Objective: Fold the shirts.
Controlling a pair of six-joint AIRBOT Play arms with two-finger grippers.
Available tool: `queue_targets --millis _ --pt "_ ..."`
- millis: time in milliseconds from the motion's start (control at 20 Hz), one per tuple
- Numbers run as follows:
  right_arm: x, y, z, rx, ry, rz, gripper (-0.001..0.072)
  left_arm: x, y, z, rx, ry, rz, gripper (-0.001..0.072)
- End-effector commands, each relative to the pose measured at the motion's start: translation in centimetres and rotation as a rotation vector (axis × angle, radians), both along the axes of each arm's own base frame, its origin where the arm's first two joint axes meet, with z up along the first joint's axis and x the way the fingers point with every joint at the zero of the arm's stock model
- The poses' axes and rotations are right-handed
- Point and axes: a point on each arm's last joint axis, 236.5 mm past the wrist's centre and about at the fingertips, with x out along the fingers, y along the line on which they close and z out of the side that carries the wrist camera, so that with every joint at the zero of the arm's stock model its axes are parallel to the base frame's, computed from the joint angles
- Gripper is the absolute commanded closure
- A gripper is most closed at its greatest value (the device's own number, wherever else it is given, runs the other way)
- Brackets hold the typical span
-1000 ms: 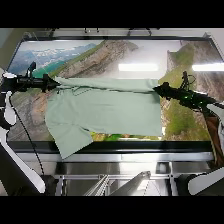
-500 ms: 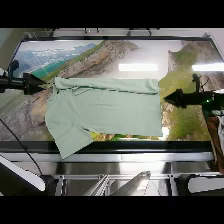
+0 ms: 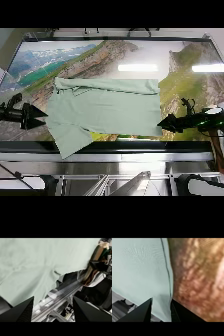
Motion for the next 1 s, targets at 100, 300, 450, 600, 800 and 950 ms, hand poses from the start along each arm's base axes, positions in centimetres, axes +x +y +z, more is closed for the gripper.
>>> queue_targets --millis 100,300,450,600,800,950 --pt "0.9 1.7 -1.0 -0.044 -0.097 0.055 0.0375 -7.1 -0.2 -3.2 0.213 0.145 0.011 0.0208" --pt "0.9 1.7 -1.1 -0.046 -0.106 0.061 0.0377 -9.1 0.3 -4.5 0.285 0.205 0.014 0.0208" --pt "1.2 1.6 -1.1 -0.049 -0.114 0.052 0.0377 -8.3 -0.5 -6.7 0.320 0.190 -0.001 0.0207" --pt "1.3 1.6 -1.0 -0.048 -0.114 0.049 0.0377 -6.4 -3.7 -8.8 0.266 0.182 -0.051 0.0207" --pt "1.2 1.7 -1.0 -0.044 -0.112 0.051 0.0377 -2.5 -7.7 -9.2 0.178 0.117 -0.156 0.0288" --pt "0.8 2.0 -0.7 -0.024 -0.101 0.064 0.0556 -3.2 -7.7 -8.6 0.189 0.144 -0.293 0.0709"
